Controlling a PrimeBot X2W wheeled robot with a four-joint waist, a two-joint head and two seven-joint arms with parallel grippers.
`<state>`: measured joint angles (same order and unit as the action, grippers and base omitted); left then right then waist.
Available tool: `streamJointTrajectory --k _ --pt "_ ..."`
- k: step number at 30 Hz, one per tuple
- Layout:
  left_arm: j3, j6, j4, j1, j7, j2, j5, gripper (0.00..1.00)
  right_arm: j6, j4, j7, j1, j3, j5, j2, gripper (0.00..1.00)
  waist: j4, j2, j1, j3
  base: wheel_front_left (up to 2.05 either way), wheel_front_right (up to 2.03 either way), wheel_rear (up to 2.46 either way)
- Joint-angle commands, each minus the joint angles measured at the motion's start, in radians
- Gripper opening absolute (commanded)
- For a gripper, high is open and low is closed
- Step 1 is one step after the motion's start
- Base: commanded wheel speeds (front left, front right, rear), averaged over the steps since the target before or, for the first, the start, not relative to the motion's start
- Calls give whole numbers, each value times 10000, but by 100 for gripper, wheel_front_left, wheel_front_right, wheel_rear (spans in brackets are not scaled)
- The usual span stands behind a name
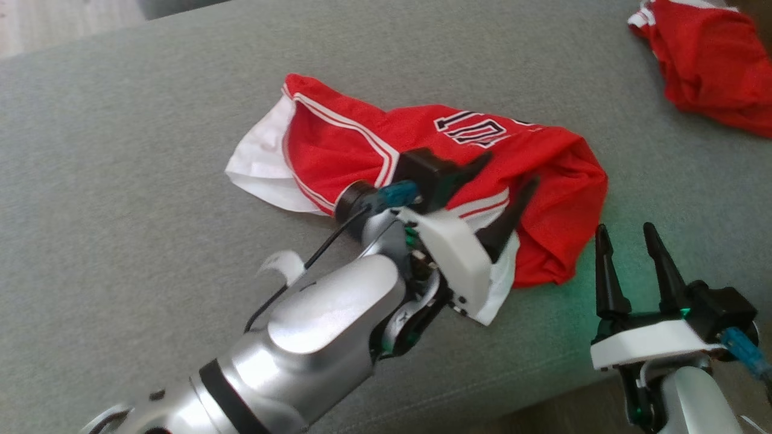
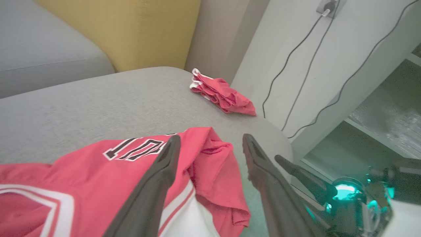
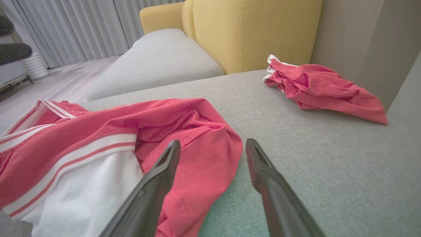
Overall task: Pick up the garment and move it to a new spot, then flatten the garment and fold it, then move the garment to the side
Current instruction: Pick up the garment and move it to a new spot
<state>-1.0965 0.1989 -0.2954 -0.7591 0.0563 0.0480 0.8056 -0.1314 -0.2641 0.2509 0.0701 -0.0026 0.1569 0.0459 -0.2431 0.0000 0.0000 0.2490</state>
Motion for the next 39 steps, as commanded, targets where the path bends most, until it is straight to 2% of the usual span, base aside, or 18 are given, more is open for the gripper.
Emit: streamJointTrajectory --k 1,7,8,12,16,21,26,31,35,39 --pt "269 140 84 -45 330 63 -96 100 7 345 108 85 153 -43 44 100 202 0 0 -141 0 0 0" --pt "549 834 -90 982 1518 827 -459 100 7 540 108 -126 -126 -340 44 100 734 0 0 -548 0 0 0" --pt "549 834 -90 982 1518 827 -459 100 7 540 108 -126 -126 -340 44 100 734 0 0 -548 0 0 0" --pt "901 1325 327 1869 1930 1381 -737 100 7 742 108 -340 -443 -593 44 100 1170 0 0 -797 0 0 0" --pt "1641 1742 817 2835 2042 1850 -1114 100 7 914 108 -554 -755 -862 43 100 1617 0 0 -996 0 0 0" --pt "2924 1904 1409 4242 2051 2249 -2103 100 7 1037 108 -744 -968 -1051 43 100 2059 0 0 -1257 0 0 0" --pt "4202 1680 1851 5556 2053 2243 -2935 100 7 1058 108 -949 -1076 -1187 43 100 2402 0 0 -1564 0 0 0" --pt "5632 1270 2127 6791 2053 2161 -3703 100 7 997 108 -1215 -1085 -1231 43 100 2654 0 0 -1918 0 0 0" --pt "6658 717 2281 7538 2054 2048 -4241 100 7 904 108 -1394 -1017 -1216 43 100 2798 0 0 -2167 0 0 0" --pt "7509 -116 2353 8125 2054 1884 -4703 100 7 776 108 -1550 -961 -1144 43 100 2904 0 0 -2380 0 0 0"
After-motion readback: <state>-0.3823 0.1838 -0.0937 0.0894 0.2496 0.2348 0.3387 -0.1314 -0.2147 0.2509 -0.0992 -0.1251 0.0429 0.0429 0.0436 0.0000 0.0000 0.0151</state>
